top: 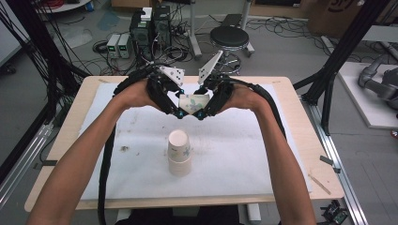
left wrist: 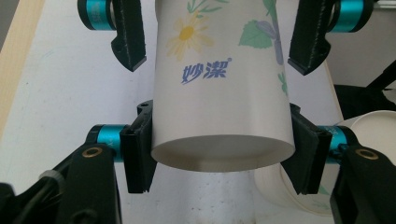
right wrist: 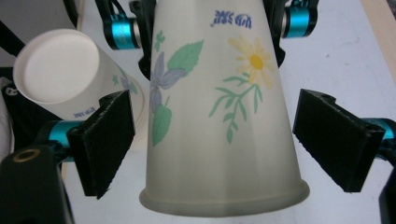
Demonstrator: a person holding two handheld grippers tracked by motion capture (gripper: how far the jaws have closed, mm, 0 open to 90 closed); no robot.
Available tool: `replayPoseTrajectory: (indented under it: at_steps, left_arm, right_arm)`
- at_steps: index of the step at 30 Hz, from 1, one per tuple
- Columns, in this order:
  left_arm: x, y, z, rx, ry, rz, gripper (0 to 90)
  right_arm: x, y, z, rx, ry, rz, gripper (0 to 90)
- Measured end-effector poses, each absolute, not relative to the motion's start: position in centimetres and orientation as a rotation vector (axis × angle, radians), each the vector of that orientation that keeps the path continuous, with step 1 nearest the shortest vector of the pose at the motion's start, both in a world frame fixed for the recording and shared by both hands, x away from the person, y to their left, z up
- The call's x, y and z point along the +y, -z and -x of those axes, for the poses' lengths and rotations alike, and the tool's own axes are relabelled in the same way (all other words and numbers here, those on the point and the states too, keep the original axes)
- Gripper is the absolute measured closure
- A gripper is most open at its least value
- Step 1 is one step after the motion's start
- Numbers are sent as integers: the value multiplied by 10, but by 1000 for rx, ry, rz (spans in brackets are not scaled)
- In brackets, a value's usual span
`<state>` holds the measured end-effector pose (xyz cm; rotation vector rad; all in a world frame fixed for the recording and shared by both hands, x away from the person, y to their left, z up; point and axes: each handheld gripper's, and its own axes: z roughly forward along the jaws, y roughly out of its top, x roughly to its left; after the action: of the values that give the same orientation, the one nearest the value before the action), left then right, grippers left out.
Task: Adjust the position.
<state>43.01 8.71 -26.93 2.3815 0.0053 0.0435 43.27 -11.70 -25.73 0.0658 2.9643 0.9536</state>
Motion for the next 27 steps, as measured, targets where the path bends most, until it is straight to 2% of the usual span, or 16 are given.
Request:
replayPoseTrajectory:
  at_steps: [11,27]
  left_arm:
    - [100,268,-431,36,-23,-2279,367]
    - [122,277,-427,93,-13,-2114,367]
  right_arm:
    - [-149,254,-435,2850,-1311,-103,131]
    - [-174,254,-431,2765,-1429,-142,132]
